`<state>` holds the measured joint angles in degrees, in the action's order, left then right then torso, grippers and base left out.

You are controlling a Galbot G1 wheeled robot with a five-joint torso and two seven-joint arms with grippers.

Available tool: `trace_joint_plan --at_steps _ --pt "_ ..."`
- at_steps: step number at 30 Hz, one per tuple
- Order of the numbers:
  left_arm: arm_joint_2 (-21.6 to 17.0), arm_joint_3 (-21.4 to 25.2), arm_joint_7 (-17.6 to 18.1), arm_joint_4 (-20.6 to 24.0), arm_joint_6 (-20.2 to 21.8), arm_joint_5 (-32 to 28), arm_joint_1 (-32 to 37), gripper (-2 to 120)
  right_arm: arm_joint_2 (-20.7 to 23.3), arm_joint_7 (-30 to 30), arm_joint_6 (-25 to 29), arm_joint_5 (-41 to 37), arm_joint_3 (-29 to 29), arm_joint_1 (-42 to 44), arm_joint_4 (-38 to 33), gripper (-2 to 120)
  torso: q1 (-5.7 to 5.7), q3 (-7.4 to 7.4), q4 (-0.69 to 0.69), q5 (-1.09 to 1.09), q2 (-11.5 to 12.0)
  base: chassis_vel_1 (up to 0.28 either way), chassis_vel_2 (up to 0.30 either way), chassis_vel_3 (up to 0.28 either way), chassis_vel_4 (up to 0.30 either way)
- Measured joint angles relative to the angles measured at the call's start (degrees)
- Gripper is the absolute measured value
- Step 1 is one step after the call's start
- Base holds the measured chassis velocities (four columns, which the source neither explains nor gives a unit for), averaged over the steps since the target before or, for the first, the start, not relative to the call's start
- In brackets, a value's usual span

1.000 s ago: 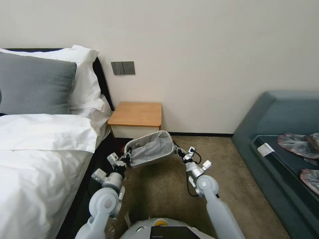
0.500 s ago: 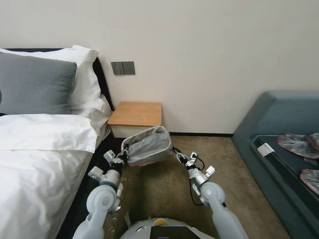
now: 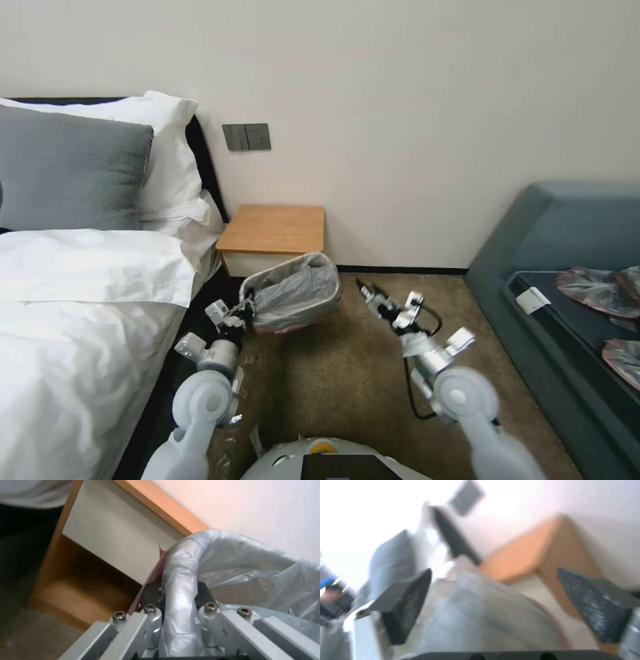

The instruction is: Pick up the garbage bag from the table and place it over the trash can.

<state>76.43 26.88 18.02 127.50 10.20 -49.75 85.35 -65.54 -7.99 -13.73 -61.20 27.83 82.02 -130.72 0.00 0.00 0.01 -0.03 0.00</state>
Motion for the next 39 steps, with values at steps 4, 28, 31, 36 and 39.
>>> trace_joint_plan --at_steps 4,28,31,36,39 --pt "-2.0 -3.3 -1.8 -2.4 -1.0 8.8 -2.0 7 8.5 2.7 -2.3 -2.0 -3.4 -5.8 -6.2 99 0.00 0.00 -0.06 0.03 0.0 0.000 0.000 0.000 0.000" --pt "-8.5 -5.1 -8.7 -1.4 1.9 15.5 -2.7 7 22.6 -0.5 -12.8 13.1 -50.4 -52.0 6.1 14 0.00 -0.01 -0.01 0.02 0.0 0.000 0.000 0.000 0.000" --pt "-8.6 -5.2 -8.8 -1.0 2.1 15.5 -2.5 7 21.7 -1.1 -13.7 14.0 -52.5 -53.9 8.0 6 0.00 -0.01 -0.02 0.02 0.0 0.000 0.000 0.000 0.000" --pt "-9.0 -5.3 -8.8 -0.8 2.2 15.4 -2.2 7 20.3 -2.0 -14.0 17.8 -55.1 -55.2 11.1 0 0.00 -0.01 0.00 0.03 0.0 0.000 0.000 0.000 0.000" --pt "-9.2 -5.3 -8.8 -0.4 2.2 15.3 -2.1 7 19.8 -2.1 -14.7 19.5 -55.8 -56.1 12.6 0 0.00 -0.01 -0.01 0.03 0.0 0.000 0.000 0.000 0.000"
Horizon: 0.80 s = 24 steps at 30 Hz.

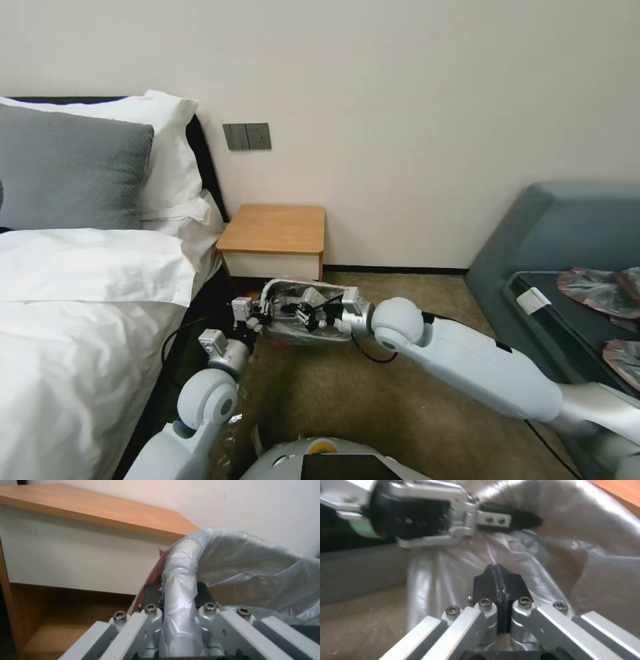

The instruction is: Pick up the garbage bag from the table and place it over the trash can.

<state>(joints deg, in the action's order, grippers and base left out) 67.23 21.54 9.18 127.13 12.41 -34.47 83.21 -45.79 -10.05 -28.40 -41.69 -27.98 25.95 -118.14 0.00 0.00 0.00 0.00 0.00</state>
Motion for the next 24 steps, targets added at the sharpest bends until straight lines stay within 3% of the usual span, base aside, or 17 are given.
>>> trace_joint_plan --at_steps 16,24 --pt "-0.2 -0.6 0.5 -1.8 -1.0 2.3 -0.6 7 0.8 5.1 -6.4 3.7 -3.1 -3.0 0.6 0 0.00 0.00 -0.01 0.00 0.0 0.000 0.000 0.000 0.000" --pt "0.6 -1.4 2.9 -2.9 -2.0 2.2 -1.4 7 -0.4 12.7 -12.3 -2.0 -4.5 -3.6 0.5 0 0.00 0.00 -0.01 0.00 0.0 0.000 0.000 0.000 0.000"
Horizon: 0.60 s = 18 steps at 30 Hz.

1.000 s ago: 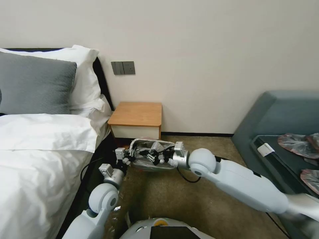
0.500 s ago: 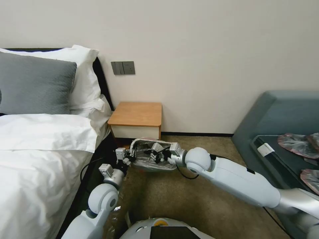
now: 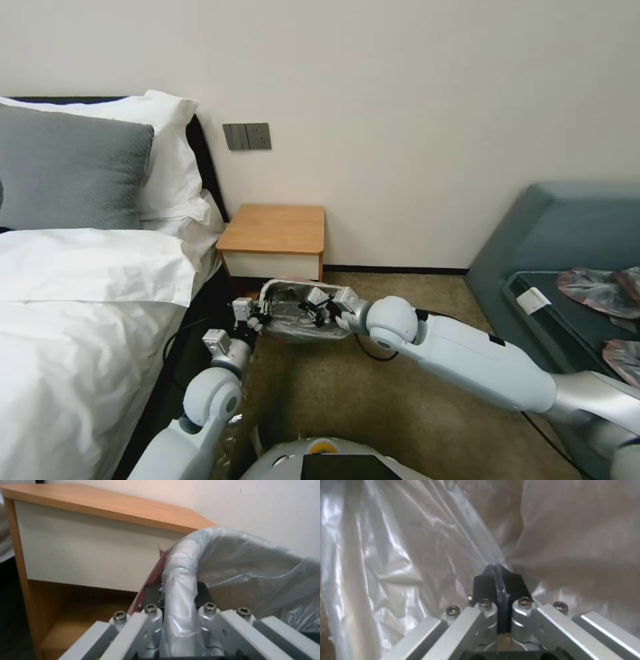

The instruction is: Pick up the garbage bag from the table and place it over the trash can.

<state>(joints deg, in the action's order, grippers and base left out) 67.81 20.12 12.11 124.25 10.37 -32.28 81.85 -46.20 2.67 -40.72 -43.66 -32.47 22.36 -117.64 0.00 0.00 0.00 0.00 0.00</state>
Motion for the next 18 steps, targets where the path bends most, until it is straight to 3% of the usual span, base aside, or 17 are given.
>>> trace_joint_plan --at_steps 6,12,18 --pt "-0.7 -0.5 -0.6 -0.1 -1.4 0.8 0.1 7 -1.1 1.2 -1.2 -1.6 0.0 0.2 1.7 0 0.00 0.00 0.00 0.01 0.0 0.000 0.000 0.000 0.000" --pt "-2.0 -0.9 -4.7 0.6 -3.6 4.7 0.0 7 -2.2 3.0 -1.3 -1.8 -1.5 -0.7 3.0 0 0.00 0.00 0.00 0.00 0.0 0.000 0.000 0.000 0.000" --pt "-2.4 -1.1 -5.5 1.0 -3.9 5.4 -0.3 7 -2.6 6.0 -1.3 -2.4 -3.0 -1.3 3.5 0 0.00 0.00 0.01 0.00 0.0 0.000 0.000 0.000 0.000"
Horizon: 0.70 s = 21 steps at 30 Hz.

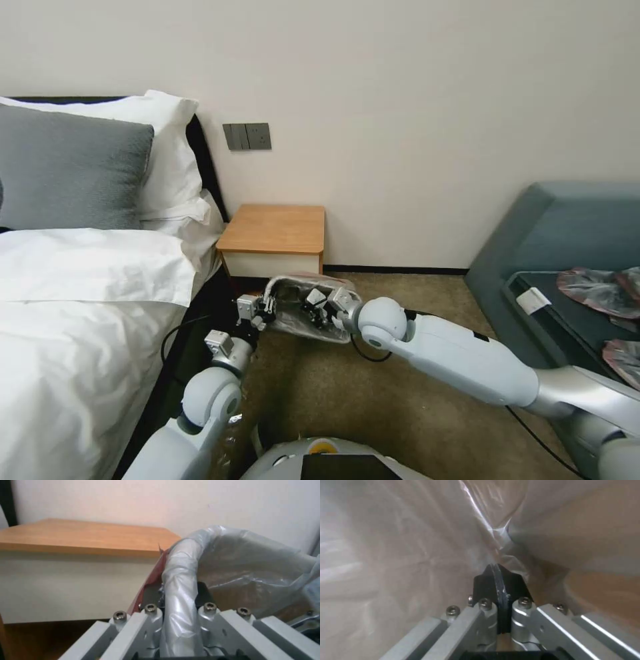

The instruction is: Pick up the garbage bag from the table and place it over the trash can.

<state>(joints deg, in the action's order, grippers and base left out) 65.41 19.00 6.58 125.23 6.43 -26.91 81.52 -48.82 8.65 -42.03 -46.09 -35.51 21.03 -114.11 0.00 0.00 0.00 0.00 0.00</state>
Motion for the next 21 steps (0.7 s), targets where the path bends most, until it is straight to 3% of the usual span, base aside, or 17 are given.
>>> trace_joint_plan --at_steps 9,21 --pt "0.1 -0.6 -0.2 0.8 0.0 0.2 0.3 7 -1.4 5.9 0.0 0.6 -2.2 -0.9 1.6 0 0.00 0.00 -0.01 0.00 0.0 0.000 0.000 0.000 0.000" --pt "0.8 -1.1 -1.0 0.9 0.3 2.0 0.3 7 -2.4 7.6 0.1 2.1 -4.2 -1.1 3.8 0 0.00 0.00 0.00 0.00 0.0 0.000 0.000 0.000 0.000"
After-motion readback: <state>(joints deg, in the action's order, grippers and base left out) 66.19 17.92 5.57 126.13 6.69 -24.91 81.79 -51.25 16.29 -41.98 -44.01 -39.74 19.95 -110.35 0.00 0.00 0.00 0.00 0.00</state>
